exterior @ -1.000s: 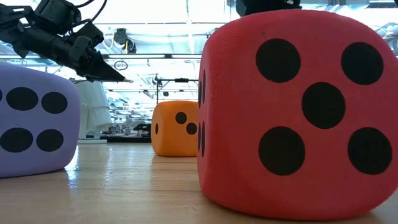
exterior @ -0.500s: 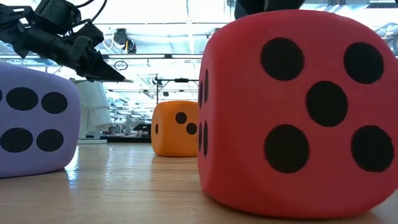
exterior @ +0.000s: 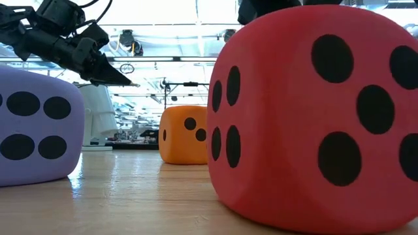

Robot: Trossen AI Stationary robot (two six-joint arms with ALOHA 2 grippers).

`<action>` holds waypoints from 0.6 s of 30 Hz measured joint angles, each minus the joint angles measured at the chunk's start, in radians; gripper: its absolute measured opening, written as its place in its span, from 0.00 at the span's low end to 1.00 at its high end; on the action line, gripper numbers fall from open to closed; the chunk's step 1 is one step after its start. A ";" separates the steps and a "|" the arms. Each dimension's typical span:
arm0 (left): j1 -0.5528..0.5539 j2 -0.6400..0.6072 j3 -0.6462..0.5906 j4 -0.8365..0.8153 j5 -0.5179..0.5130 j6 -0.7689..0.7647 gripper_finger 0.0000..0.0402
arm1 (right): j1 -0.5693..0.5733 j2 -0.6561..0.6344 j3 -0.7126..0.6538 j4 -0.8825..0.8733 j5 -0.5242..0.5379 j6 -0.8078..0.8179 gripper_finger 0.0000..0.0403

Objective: Pick & Place Dice
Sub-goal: Put the large red dice into the light blue bin

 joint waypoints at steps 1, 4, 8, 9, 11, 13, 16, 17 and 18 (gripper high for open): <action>0.000 0.000 0.000 0.000 0.000 0.000 0.05 | -0.007 0.000 0.000 0.008 -0.015 0.001 0.81; 0.000 0.000 0.000 0.000 0.000 0.000 0.05 | -0.030 0.000 0.000 0.052 -0.093 -0.005 0.81; 0.000 0.000 0.000 0.000 0.000 0.000 0.05 | -0.052 0.001 -0.001 0.078 -0.122 -0.056 0.81; 0.000 0.000 0.000 0.000 0.000 0.000 0.05 | -0.054 0.001 -0.001 0.079 -0.124 -0.061 0.81; 0.000 0.000 0.000 0.000 0.000 0.009 0.05 | -0.055 0.002 -0.001 0.072 -0.123 -0.102 0.81; 0.000 0.000 0.000 0.000 0.000 0.015 0.05 | -0.050 0.002 -0.001 0.055 -0.120 -0.153 0.82; 0.000 0.000 0.000 0.000 0.000 0.013 0.05 | -0.047 0.002 -0.001 0.049 -0.116 -0.170 0.86; 0.000 0.000 0.000 0.000 0.000 0.011 0.05 | -0.043 0.002 -0.001 0.049 -0.112 -0.176 0.87; 0.000 0.000 0.000 0.000 0.000 0.010 0.05 | -0.039 0.002 -0.001 0.048 -0.109 -0.187 0.89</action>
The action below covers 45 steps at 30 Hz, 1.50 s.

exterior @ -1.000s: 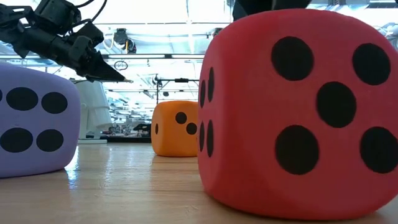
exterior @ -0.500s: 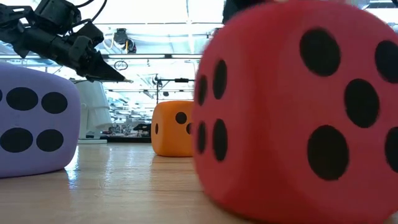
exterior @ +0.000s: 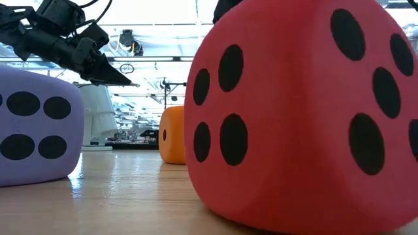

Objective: Pick & Place Dice
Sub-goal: Put the large red dice into the light blue bin

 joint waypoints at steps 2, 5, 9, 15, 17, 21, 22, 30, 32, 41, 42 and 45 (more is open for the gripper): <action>0.000 0.000 0.000 0.000 0.000 -0.003 0.05 | 0.012 0.001 -0.001 -0.012 0.021 -0.035 0.92; 0.000 0.000 0.000 0.000 0.000 -0.003 0.05 | 0.025 0.002 -0.002 -0.036 0.073 -0.085 0.96; 0.000 0.000 0.000 0.000 0.000 -0.002 0.05 | 0.039 0.000 0.000 -0.067 0.126 -0.125 0.97; 0.000 0.000 0.000 0.003 0.000 0.003 0.05 | 0.036 0.008 -0.002 -0.079 0.148 -0.118 0.97; 0.000 0.000 0.000 0.002 0.000 -0.003 0.05 | 0.022 0.007 -0.003 -0.078 0.168 -0.119 0.97; 0.000 0.000 0.000 -0.001 0.000 -0.005 0.05 | -0.004 -0.006 -0.005 -0.069 0.262 -0.067 0.97; 0.000 0.000 0.000 -0.001 0.000 -0.003 0.05 | -0.012 -0.006 -0.006 -0.070 0.284 -0.037 0.97; 0.000 0.000 0.000 -0.001 0.000 -0.002 0.05 | -0.085 -0.008 -0.006 -0.114 0.319 0.103 0.97; 0.000 0.000 0.000 -0.002 0.000 -0.002 0.05 | -0.092 -0.011 -0.006 -0.103 0.305 0.082 0.97; 0.000 0.000 0.000 0.000 0.000 0.009 0.05 | -0.090 -0.068 -0.009 -0.059 0.317 -0.055 0.97; 0.000 0.000 0.000 0.000 0.000 0.009 0.05 | -0.090 -0.072 -0.008 -0.056 0.313 -0.078 0.97; 0.000 0.000 0.000 0.000 0.000 0.009 0.05 | -0.090 -0.074 -0.008 -0.064 0.255 -0.174 0.97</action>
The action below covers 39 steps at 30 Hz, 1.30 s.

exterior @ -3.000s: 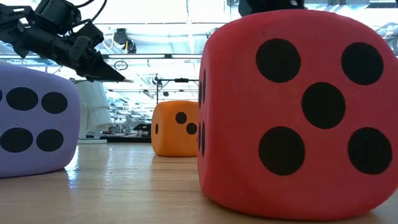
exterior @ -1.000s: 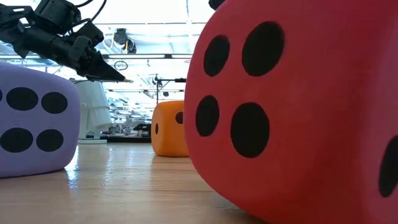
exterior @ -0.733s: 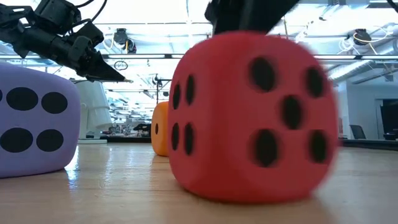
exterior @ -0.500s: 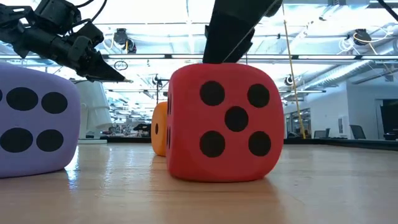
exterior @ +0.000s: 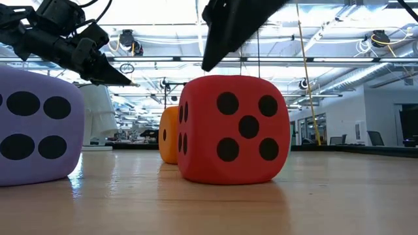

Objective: Pick & Place Dice
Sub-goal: Put the large red dice into the light blue bin

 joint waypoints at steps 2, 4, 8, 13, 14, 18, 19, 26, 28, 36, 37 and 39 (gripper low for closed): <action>0.000 0.000 0.000 0.000 0.000 0.000 0.05 | -0.002 -0.001 0.000 -0.004 -0.062 -0.033 0.97; 0.000 0.000 0.000 0.000 0.000 -0.001 0.05 | -0.002 -0.002 0.000 -0.002 -0.094 -0.031 0.97; 0.000 0.000 0.000 0.000 0.000 0.003 0.05 | -0.005 0.010 0.000 -0.009 -0.090 -0.024 0.97; 0.000 0.000 0.000 0.000 0.000 0.001 0.05 | -0.009 0.012 0.000 -0.021 -0.019 -0.004 0.97; 0.000 0.000 0.000 0.000 0.000 0.001 0.05 | -0.011 0.014 -0.001 -0.014 -0.017 -0.004 0.97; 0.000 0.000 0.000 0.000 0.000 0.000 0.05 | -0.021 0.018 -0.051 0.016 -0.031 0.000 0.97; 0.000 0.000 0.000 0.000 0.000 0.000 0.05 | -0.025 0.016 -0.069 0.030 -0.048 0.000 0.97; 0.000 0.000 0.000 0.003 0.000 0.003 0.05 | -0.045 0.011 -0.147 0.100 -0.112 0.034 0.97; 0.000 0.000 0.000 0.006 0.001 0.002 0.05 | -0.046 0.011 -0.148 0.101 -0.105 0.033 0.97; 0.000 0.000 0.000 0.007 0.001 -0.006 0.05 | -0.065 0.014 -0.149 0.105 -0.121 0.133 0.93; 0.000 0.000 0.000 0.007 0.001 -0.005 0.05 | -0.066 0.014 -0.149 0.103 -0.132 0.138 0.91; 0.000 0.000 0.000 0.006 0.001 -0.005 0.05 | -0.066 0.014 -0.158 0.106 -0.139 0.139 0.88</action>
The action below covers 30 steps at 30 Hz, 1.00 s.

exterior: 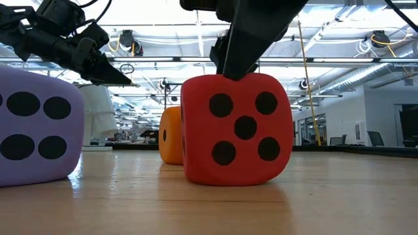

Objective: Pick & Place Dice
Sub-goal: Put the large red dice into the light blue bin

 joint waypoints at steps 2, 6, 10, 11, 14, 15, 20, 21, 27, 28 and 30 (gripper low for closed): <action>0.000 0.000 0.000 -0.001 0.000 0.000 0.05 | -0.001 0.001 -0.025 0.022 -0.030 0.000 0.84; 0.000 0.000 0.000 -0.001 0.000 0.000 0.05 | -0.010 0.001 -0.087 0.051 -0.098 0.029 0.76; 0.000 0.000 0.000 0.000 0.001 0.001 0.05 | -0.024 -0.001 -0.114 0.091 -0.127 0.038 0.69; 0.000 0.000 0.000 0.000 0.001 0.001 0.05 | -0.026 -0.012 -0.114 0.102 -0.127 0.038 0.67; 0.000 0.000 0.000 0.000 0.001 0.001 0.05 | -0.029 -0.053 -0.114 0.133 -0.120 0.042 0.64; 0.000 0.000 0.000 0.000 0.001 0.001 0.05 | -0.029 -0.065 -0.115 0.144 -0.115 0.045 0.64; 0.000 0.000 0.000 -0.001 0.000 0.001 0.05 | -0.027 -0.108 -0.118 0.138 -0.079 0.041 0.65; 0.000 0.000 0.000 -0.001 0.001 0.001 0.05 | -0.025 -0.112 -0.118 0.137 -0.071 0.035 0.66; 0.000 0.000 0.000 -0.002 0.001 0.007 0.05 | -0.019 -0.115 -0.118 0.140 -0.039 0.017 0.84; 0.000 0.000 0.000 -0.002 0.001 0.007 0.05 | -0.019 -0.116 -0.118 0.136 -0.040 0.022 0.88; 0.000 0.000 0.000 -0.002 0.001 0.007 0.05 | -0.020 -0.116 -0.118 0.136 -0.040 0.026 0.94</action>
